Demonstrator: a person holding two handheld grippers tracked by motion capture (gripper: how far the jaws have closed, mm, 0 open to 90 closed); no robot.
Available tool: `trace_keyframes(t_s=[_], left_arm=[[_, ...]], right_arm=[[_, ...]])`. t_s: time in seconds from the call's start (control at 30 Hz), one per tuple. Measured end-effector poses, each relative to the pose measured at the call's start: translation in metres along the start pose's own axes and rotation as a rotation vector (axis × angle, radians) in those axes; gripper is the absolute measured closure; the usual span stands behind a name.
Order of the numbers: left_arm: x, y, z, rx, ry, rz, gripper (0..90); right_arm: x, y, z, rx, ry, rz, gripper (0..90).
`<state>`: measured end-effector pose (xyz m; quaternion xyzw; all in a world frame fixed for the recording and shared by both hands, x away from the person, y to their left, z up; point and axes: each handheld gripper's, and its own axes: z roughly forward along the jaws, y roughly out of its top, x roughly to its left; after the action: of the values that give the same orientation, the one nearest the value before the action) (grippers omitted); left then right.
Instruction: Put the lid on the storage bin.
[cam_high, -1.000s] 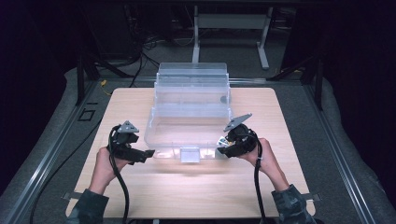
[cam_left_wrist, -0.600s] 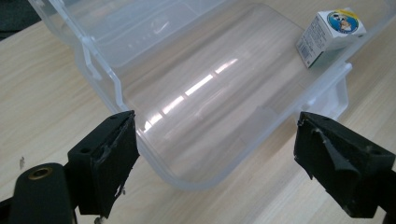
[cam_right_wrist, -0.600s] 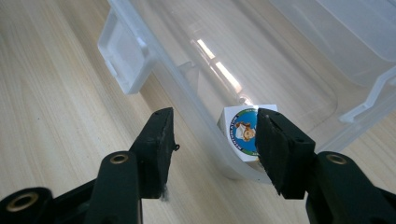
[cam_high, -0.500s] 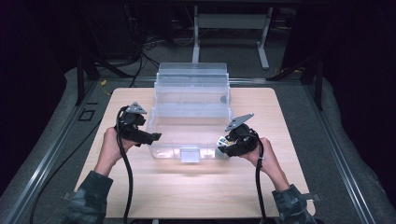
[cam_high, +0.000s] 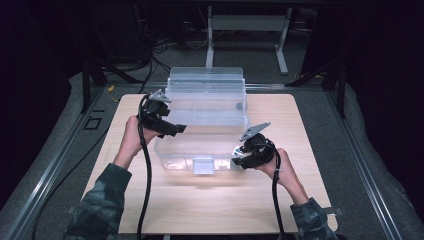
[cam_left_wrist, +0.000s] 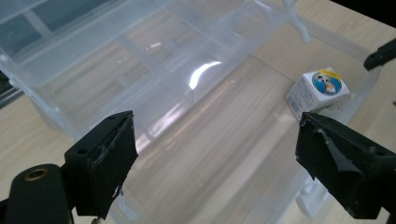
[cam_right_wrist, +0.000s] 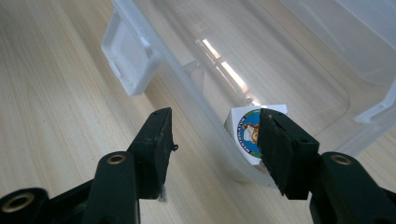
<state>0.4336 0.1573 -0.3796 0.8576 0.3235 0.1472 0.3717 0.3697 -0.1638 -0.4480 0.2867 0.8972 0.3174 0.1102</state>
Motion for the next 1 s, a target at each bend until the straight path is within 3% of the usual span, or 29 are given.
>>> trace_keyframes(t_s=[0.17,0.4,0.57,0.73,0.8,0.93,1.0], left_arm=[[0.006,0.017,0.009,-0.004,-0.017,0.006,10.0],[0.01,0.038,0.021,0.017,0.008,0.044,6.3],[0.019,0.05,0.032,-0.017,-0.032,0.017,0.1],[0.029,0.056,0.046,-0.016,-0.001,0.02,0.0],[0.036,0.057,0.053,-0.006,-0.012,-0.004,0.0],[0.049,0.059,0.063,0.0,0.01,-0.029,0.2],[0.051,0.061,0.066,0.01,0.027,-0.012,1.5]], right_arm=[[0.0,0.0,0.004,-0.002,0.014,-0.002,45.6],[0.001,-0.001,0.01,-0.001,0.024,-0.002,46.2],[0.002,-0.002,0.013,-0.006,0.023,-0.007,46.9],[0.003,-0.002,0.015,-0.004,0.031,-0.007,46.2],[0.003,-0.001,0.016,-0.008,0.032,-0.007,46.1],[0.003,-0.001,0.017,-0.01,0.037,-0.006,46.1],[0.003,-0.001,0.017,-0.013,0.039,-0.008,45.8]])
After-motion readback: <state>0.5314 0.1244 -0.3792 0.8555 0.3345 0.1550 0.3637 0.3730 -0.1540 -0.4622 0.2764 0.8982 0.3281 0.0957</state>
